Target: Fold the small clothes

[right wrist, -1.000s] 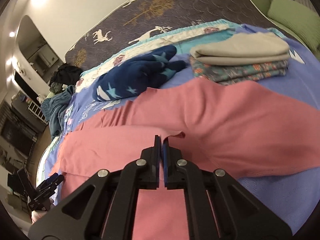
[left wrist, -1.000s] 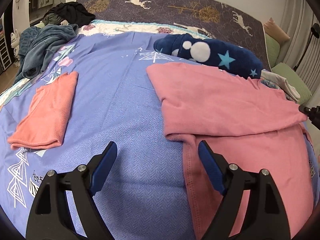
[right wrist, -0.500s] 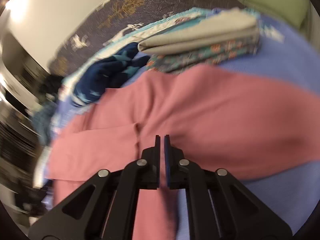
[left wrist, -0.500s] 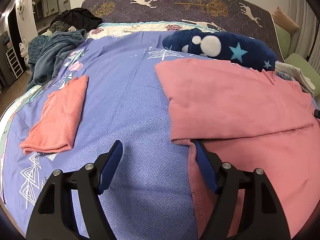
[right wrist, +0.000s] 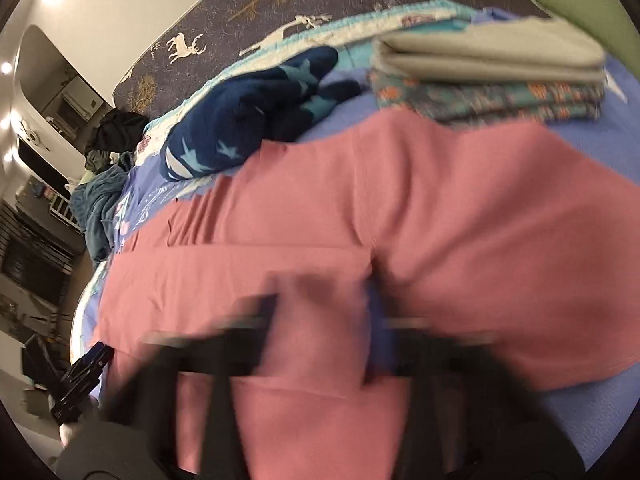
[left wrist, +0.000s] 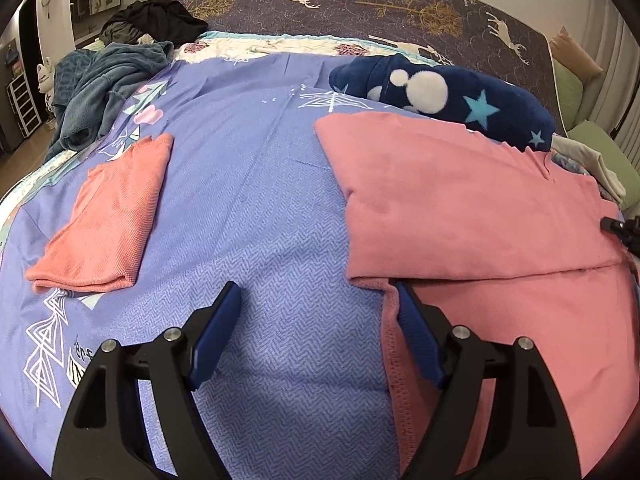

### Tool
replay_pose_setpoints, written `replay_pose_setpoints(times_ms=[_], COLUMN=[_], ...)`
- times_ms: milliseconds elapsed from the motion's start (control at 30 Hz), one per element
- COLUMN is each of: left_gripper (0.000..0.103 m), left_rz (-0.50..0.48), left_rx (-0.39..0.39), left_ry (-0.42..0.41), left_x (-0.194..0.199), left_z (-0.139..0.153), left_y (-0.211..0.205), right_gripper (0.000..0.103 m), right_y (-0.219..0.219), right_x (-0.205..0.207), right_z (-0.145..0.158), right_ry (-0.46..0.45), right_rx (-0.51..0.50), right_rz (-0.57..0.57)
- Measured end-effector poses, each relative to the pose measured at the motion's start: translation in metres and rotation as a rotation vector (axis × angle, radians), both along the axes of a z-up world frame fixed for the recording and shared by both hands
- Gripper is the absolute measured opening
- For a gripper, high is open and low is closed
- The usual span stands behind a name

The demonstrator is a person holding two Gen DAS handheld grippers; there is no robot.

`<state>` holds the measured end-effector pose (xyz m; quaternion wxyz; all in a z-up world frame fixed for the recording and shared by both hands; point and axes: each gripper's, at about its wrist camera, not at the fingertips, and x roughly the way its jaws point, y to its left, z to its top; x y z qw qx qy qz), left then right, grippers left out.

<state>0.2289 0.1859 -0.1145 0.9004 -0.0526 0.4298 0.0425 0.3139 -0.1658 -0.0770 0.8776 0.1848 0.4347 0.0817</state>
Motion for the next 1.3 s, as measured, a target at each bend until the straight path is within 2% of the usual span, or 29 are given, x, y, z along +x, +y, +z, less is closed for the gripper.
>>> replay_pose_setpoints(times_ms=[100, 133, 233, 300, 367, 433, 467, 500, 600, 667, 733, 767, 800, 867, 933, 1000, 1033, 1067, 1133, 1167, 1200, 1233, 1267, 1300], left_gripper=[0.079, 0.079, 0.079, 0.079, 0.079, 0.079, 0.079, 0.079, 0.078, 0.073, 0.057, 0.053, 0.046, 0.033, 0.025, 0.025, 0.025, 0.025, 0.024, 0.023, 0.022, 0.022, 0.022, 0.022], left_rz=[0.002, 0.002, 0.003, 0.003, 0.003, 0.004, 0.004, 0.004, 0.004, -0.001, -0.013, -0.036, -0.055, -0.112, -0.143, -0.184, -0.19, -0.192, -0.191, -0.17, -0.14, -0.131, -0.127, -0.122], left_rx=[0.011, 0.016, 0.042, 0.046, 0.036, 0.03, 0.03, 0.031, 0.023, 0.018, -0.022, -0.112, -0.181, -0.349, -0.414, -0.4, -0.372, -0.324, -0.279, -0.236, -0.158, -0.144, -0.171, -0.158], left_ry=[-0.003, -0.003, -0.006, -0.009, -0.008, -0.008, -0.009, -0.011, -0.019, -0.031, -0.056, -0.073, -0.078, -0.084, -0.101, -0.163, -0.179, -0.179, -0.15, -0.118, -0.073, -0.034, -0.045, -0.045], left_x=[0.0, 0.0, -0.001, -0.001, -0.001, -0.001, -0.002, -0.002, -0.003, -0.005, -0.01, -0.014, -0.015, -0.016, -0.016, -0.018, -0.018, -0.015, -0.006, 0.0, 0.005, 0.01, 0.009, 0.009], left_z=[0.0, 0.0, 0.001, 0.001, 0.001, 0.001, 0.001, 0.001, 0.002, 0.004, 0.009, 0.013, 0.016, 0.023, 0.031, 0.045, 0.047, 0.046, 0.035, 0.022, 0.008, -0.001, 0.002, 0.004], left_y=[-0.001, -0.002, -0.005, -0.006, -0.004, -0.003, -0.003, -0.003, -0.002, -0.003, -0.003, -0.001, 0.002, 0.006, 0.007, 0.002, -0.002, -0.007, -0.014, -0.017, -0.02, -0.019, -0.015, -0.014], right_gripper=[0.001, 0.001, 0.001, 0.002, 0.008, 0.021, 0.031, 0.036, 0.036, 0.036, 0.037, 0.037, 0.037, 0.037, 0.033, 0.015, 0.012, 0.011, 0.009, 0.009, 0.007, 0.006, 0.006, 0.006], right_y=[0.001, -0.003, -0.024, -0.037, -0.042, -0.039, -0.037, -0.037, -0.023, 0.002, 0.042, 0.058, 0.095, 0.151, 0.203, 0.242, 0.26, 0.276, 0.306, 0.316, 0.328, 0.336, 0.343, 0.349], right_x=[-0.025, -0.026, -0.022, -0.018, -0.017, -0.019, -0.02, -0.023, -0.025, -0.022, -0.009, -0.005, 0.006, 0.022, 0.038, 0.052, 0.06, 0.068, 0.085, 0.092, 0.099, 0.105, 0.108, 0.11], right_z=[0.038, 0.041, 0.021, 0.001, -0.012, -0.011, -0.005, 0.0, 0.027, 0.045, 0.053, 0.054, 0.055, 0.05, 0.041, 0.026, 0.016, 0.006, -0.014, -0.023, -0.034, -0.041, -0.045, -0.048], right_ry=[-0.152, -0.153, -0.063, -0.011, 0.028, 0.017, -0.003, -0.019, -0.107, -0.155, -0.151, -0.146, -0.131, -0.101, -0.067, -0.009, 0.028, 0.06, 0.106, 0.122, 0.142, 0.15, 0.134, 0.131], right_rx=[-0.073, -0.083, -0.198, -0.129, -0.064, -0.097, -0.138, -0.164, -0.218, -0.2, -0.148, -0.133, -0.113, -0.103, -0.107, -0.091, -0.073, -0.064, -0.089, -0.099, -0.091, -0.075, -0.05, -0.044], right_rz=[-0.031, -0.048, -0.156, -0.14, -0.117, -0.122, -0.142, -0.161, -0.184, -0.086, 0.086, 0.146, 0.267, 0.429, 0.544, 0.617, 0.644, 0.662, 0.67, 0.667, 0.668, 0.672, 0.679, 0.683])
